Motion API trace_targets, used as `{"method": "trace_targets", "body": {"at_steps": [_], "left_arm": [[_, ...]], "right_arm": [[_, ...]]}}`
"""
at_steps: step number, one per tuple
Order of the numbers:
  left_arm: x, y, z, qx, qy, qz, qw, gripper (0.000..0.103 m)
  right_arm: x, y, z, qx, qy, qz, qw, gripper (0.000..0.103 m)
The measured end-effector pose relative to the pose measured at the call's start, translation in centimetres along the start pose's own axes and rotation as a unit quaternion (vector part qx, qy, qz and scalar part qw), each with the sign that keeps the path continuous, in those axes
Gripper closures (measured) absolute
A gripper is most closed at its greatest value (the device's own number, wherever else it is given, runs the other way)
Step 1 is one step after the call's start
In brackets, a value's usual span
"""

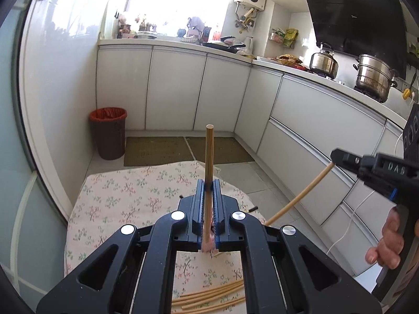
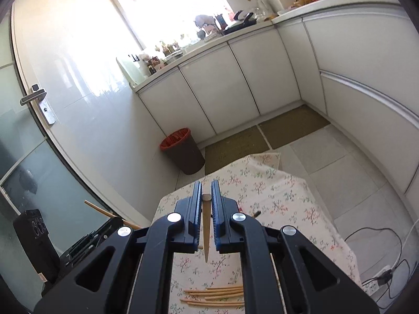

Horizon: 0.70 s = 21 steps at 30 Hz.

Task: Organize utensils
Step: 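Carry both chopsticks over the pink cup and drop them in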

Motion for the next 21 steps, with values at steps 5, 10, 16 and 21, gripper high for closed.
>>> {"method": "trace_targets", "body": {"at_steps": [5,10,16,21], "left_arm": [[-1.6,-2.3,-1.0,0.007,-0.007,0.001,1.0,0.098],[-1.4,-5.4,-2.0,0.014,-0.007,0.019,0.9997,0.098],[1.4,-9.6,-2.6,0.011,-0.009,0.067,0.9977,0.097],[3.2,-11.6,-2.3,0.019,0.006,0.086,0.9961,0.096]], "right_arm": [[-3.3,-1.7,0.3,0.019,0.025,-0.025,0.999,0.095],[-4.2,-5.1,-0.5,0.04,0.045,-0.028,0.998,0.095],[-2.2,-9.8,-0.5,0.034,0.085,-0.004,0.996,0.095],[-1.1,-11.3,-1.4,0.033,0.07,0.007,0.997,0.087]]}}
Point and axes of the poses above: each gripper's, at about its wrist camera, not at the fingertips, and y roughly against the way its jaws point, z to its left, x to its underside, the point moved 9 cm from there along -y, roughly the way its jaws point, and after that the axes turned 5 degrees about -y, right-handed, at the moved point
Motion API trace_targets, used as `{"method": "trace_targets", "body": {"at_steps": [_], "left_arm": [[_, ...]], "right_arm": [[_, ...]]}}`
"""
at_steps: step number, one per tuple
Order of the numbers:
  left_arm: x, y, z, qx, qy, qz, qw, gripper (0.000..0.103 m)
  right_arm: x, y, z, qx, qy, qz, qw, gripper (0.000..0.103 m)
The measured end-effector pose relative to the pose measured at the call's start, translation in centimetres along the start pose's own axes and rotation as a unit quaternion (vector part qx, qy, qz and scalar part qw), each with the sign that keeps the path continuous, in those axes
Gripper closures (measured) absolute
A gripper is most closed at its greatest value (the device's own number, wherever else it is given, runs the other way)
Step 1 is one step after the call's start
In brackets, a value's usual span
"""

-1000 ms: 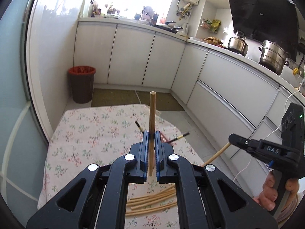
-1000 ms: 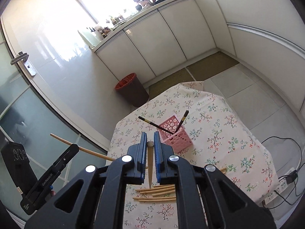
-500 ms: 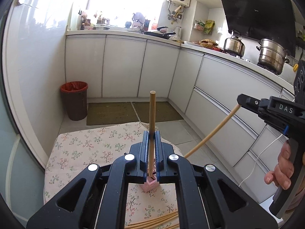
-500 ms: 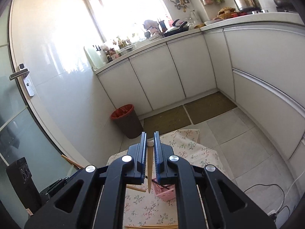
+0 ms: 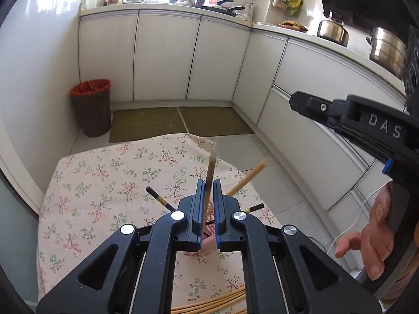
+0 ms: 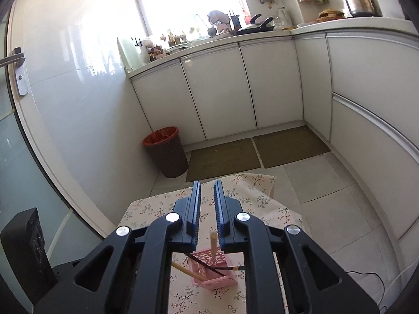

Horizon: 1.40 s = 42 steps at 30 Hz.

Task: Organize utensils
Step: 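Carry both chopsticks over the pink cup and drop them in, then open both grippers and withdraw them from the pink cup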

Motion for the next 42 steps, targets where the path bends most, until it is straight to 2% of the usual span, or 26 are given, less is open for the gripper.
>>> {"method": "trace_targets", "body": {"at_steps": [1,5,7,11,13,18,19,20,23,26,29,32,33,35,37,39,40,41,42], "left_arm": [[-0.1,0.2,0.0,0.002,0.004,-0.004,1.0,0.096],[-0.8,1.5,-0.2,0.006,0.007,-0.016,0.9998,0.094],[-1.0,2.2,-0.6,0.008,0.007,-0.02,0.9997,0.091],[-0.9,4.3,-1.6,0.012,0.004,-0.034,0.9993,0.085],[-0.8,5.5,-2.0,0.013,0.002,-0.041,0.9991,0.082],[0.3,8.5,-1.7,-0.003,0.004,-0.052,0.9986,0.063],[0.8,9.0,-1.4,-0.008,0.008,-0.05,0.9987,0.055],[1.3,9.3,-1.0,-0.013,0.012,-0.045,0.9988,0.045],[3.6,10.3,0.7,-0.038,0.026,-0.028,0.9986,0.031],[6.7,10.4,2.8,-0.056,0.05,0.009,0.9972,0.023],[10.5,9.9,5.4,-0.071,0.087,0.058,0.9919,0.016],[15.3,8.3,7.8,-0.069,0.142,0.137,0.9781,0.016],[17.4,7.4,8.6,-0.064,0.165,0.174,0.9688,0.016],[20.5,6.0,9.9,-0.057,0.222,0.216,0.9491,0.016],[23.4,4.8,11.2,-0.048,0.295,0.243,0.9227,0.017],[25.9,3.5,11.8,-0.035,0.36,0.267,0.8933,0.019],[26.8,3.0,11.8,-0.028,0.383,0.274,0.8819,0.024],[27.4,2.6,11.9,-0.024,0.397,0.278,0.8744,0.033],[27.9,2.0,11.9,-0.023,0.409,0.283,0.8672,0.037]], "right_arm": [[0.1,0.2,-0.2,0.003,-0.002,-0.001,1.0,0.08],[0.4,1.7,-0.6,0.013,0.006,-0.009,1.0,0.078],[0.8,2.7,-0.6,0.02,0.011,-0.013,1.0,0.071],[1.9,4.9,-0.5,0.038,0.03,-0.026,0.998,0.068],[2.3,5.9,-0.5,0.04,0.028,-0.029,0.998,0.059],[4.1,8.2,-0.7,0.035,0.018,-0.031,0.999,0.041],[4.7,8.5,-0.6,0.033,0.019,-0.028,0.999,0.037],[5.4,8.7,-0.6,0.031,0.02,-0.025,0.999,0.036],[8.1,8.6,-0.3,0.026,0.035,-0.007,0.999,0.027],[12.1,7.9,-0.4,0.025,0.045,0.023,0.998,0.023],[16.5,6.4,-1.3,0.015,0.011,0.082,0.996,0.023],[21.2,4.5,-3.2,0.002,-0.072,0.165,0.984,0.023],[22.6,4.1,-3.7,-0.001,-0.096,0.189,0.977,0.023],[25.2,3.3,-5.1,0.002,-0.145,0.235,0.961,0.023],[26.9,3.0,-5.8,0.007,-0.162,0.255,0.953,0.023],[27.5,3.1,-6.2,0.011,-0.16,0.257,0.953,0.023],[27.6,3.2,-6.3,0.012,-0.156,0.255,0.954,0.023],[27.4,3.2,-6.3,0.012,-0.153,0.254,0.955,0.023],[27.4,3.3,-6.6,0.012,-0.152,0.253,0.955,0.023]]}}
Point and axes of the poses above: each gripper's, at about its wrist camera, not at the fingertips, and y roughly against the way its jaws point, z to its left, x to its underside, the point moved 9 cm from there along -y, roughly the way its jaws point, and after that the axes turned 5 degrees about -y, right-handed, at the moved point
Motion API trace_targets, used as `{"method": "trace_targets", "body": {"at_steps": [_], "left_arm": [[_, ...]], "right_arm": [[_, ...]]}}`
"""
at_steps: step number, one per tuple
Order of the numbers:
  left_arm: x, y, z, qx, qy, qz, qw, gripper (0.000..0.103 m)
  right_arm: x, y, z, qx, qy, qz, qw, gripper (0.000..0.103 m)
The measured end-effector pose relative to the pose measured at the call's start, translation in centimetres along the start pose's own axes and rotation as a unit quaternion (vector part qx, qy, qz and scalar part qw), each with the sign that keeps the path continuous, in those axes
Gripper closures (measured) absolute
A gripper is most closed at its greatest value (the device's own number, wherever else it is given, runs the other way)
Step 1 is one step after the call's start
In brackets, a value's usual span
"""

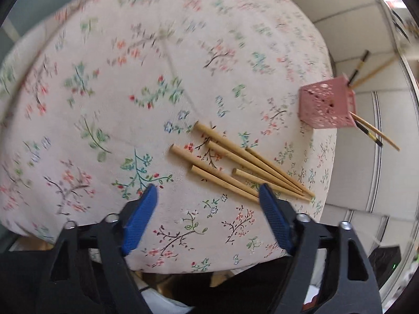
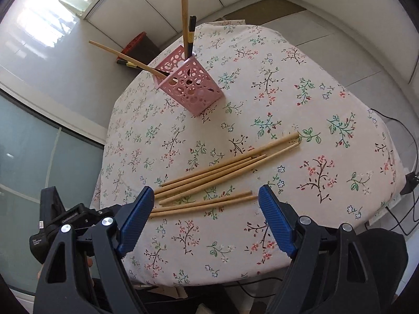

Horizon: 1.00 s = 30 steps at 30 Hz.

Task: Organize utensils
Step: 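Open both grippers and withdraw them from the pink cup, then lower the left gripper onto a bamboo chopstick and close it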

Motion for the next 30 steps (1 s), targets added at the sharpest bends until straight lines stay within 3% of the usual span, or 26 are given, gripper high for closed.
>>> {"method": "trace_targets", "body": {"at_steps": [2,8,13,16,17,18,21,22,23,26,30], "left_arm": [[-0.2,-0.9,0.2,-0.001,0.017,0.004,0.9999,0.049],[-0.8,-2.3,0.8,-0.032,0.053,-0.003,0.9981,0.068],[-1.8,-2.7,0.6,-0.051,0.064,-0.017,0.9965,0.072],[-2.1,-2.9,-0.2,-0.07,0.045,-0.023,0.9963,0.074],[-2.2,-3.0,-0.5,-0.079,0.031,-0.027,0.996,0.082],[-2.2,-3.3,-0.9,-0.077,0.021,-0.025,0.9965,0.086],[-2.5,-3.7,-1.7,-0.065,0.004,-0.033,0.9974,0.087],[-2.7,-3.6,-1.8,-0.051,0.002,-0.037,0.998,0.091],[-3.0,-3.6,-2.0,-0.027,0.002,-0.043,0.9987,0.103],[-3.4,-3.6,-1.7,-0.007,0.012,-0.046,0.9988,0.103],[-3.6,-2.5,-1.5,-0.029,-0.017,-0.054,0.9979,0.103]], "right_arm": [[-0.4,0.2,-0.4,0.0,0.0,0.0,1.0,0.023],[-0.3,-0.8,-2.0,-0.002,-0.013,0.017,1.0,0.023],[-0.2,-1.1,-2.8,-0.004,-0.015,0.024,1.0,0.023],[-0.1,-1.4,-3.3,-0.001,-0.019,0.029,0.999,0.023],[-0.1,-1.5,-3.4,0.0,-0.02,0.031,0.999,0.023],[-0.1,-1.6,-3.6,0.001,-0.022,0.032,0.999,0.023],[0.1,-1.8,-3.8,0.006,-0.02,0.037,0.999,0.023],[0.2,-1.9,-3.8,0.007,-0.018,0.038,0.999,0.023],[0.2,-2.0,-3.7,0.008,-0.017,0.038,0.999,0.023],[0.3,-2.1,-3.8,0.004,-0.027,0.045,0.999,0.023],[0.0,-2.1,-4.5,0.003,-0.056,0.052,0.997,0.023]]}}
Point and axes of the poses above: each gripper's, at about its wrist camera, not at the fingertips, and y roughly against the way its jaws point, z to its left, x to its underside, the point moved 9 cm from there along -y, roughly the way its jaws point, and after that the axes turned 5 degrees about -y, right-handed, at the moved point
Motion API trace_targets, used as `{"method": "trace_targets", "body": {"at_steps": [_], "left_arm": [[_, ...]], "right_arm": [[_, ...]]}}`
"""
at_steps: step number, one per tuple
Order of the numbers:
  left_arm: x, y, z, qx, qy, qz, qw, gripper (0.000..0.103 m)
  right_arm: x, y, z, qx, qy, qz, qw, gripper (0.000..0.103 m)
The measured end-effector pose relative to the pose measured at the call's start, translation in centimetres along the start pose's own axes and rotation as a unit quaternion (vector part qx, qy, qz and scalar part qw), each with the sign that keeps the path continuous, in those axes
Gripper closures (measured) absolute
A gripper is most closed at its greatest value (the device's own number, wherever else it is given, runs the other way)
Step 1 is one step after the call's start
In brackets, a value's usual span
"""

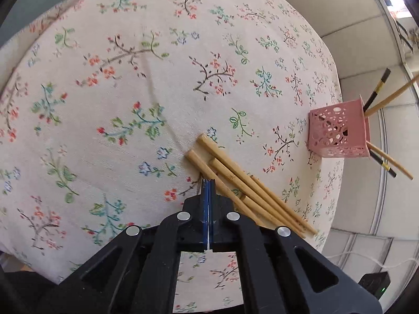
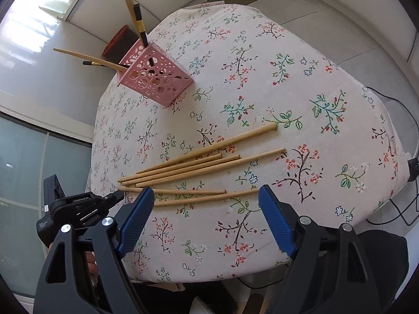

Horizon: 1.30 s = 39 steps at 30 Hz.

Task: Organize utensils
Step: 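Lower the left gripper onto a bamboo chopstick and close it, then hold the chopstick in the left gripper while lowering the right gripper toward the chopsticks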

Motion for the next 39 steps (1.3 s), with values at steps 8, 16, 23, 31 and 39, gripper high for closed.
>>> {"method": "trace_targets", "body": {"at_steps": [8,16,23,31,39], "left_arm": [[8.1,-1.5,-13.6,0.015,-0.44,0.085,0.8939,0.045],[11.8,-4.7,-18.3,-0.053,-0.657,0.076,0.7486,0.046],[12.8,-8.0,-17.7,-0.082,-0.718,0.105,0.6834,0.046],[11.2,-8.4,-17.5,-0.025,-0.696,0.101,0.71,0.084],[8.8,-4.8,-17.9,0.049,-0.639,0.058,0.7658,0.096]], "right_arm": [[-2.4,4.0,-1.7,-0.013,-0.045,-0.048,0.998,0.023],[-3.9,8.4,-6.5,0.003,-0.097,-0.087,0.991,0.023],[-4.0,8.1,-7.5,0.005,-0.113,-0.08,0.99,0.023],[-2.6,5.9,-6.1,0.018,-0.103,-0.05,0.993,0.023],[-0.3,1.7,-2.9,0.019,-0.091,-0.004,0.996,0.023]]}}
Point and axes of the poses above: each gripper's, at about its wrist camera, not at the fingertips, and y roughly against the way its jaws point, z to its left, x to its underside, the point moved 9 cm from there along -y, roughly the way its jaws point, and after that the axes turned 5 degrees about -y, right-handed, at the moved point
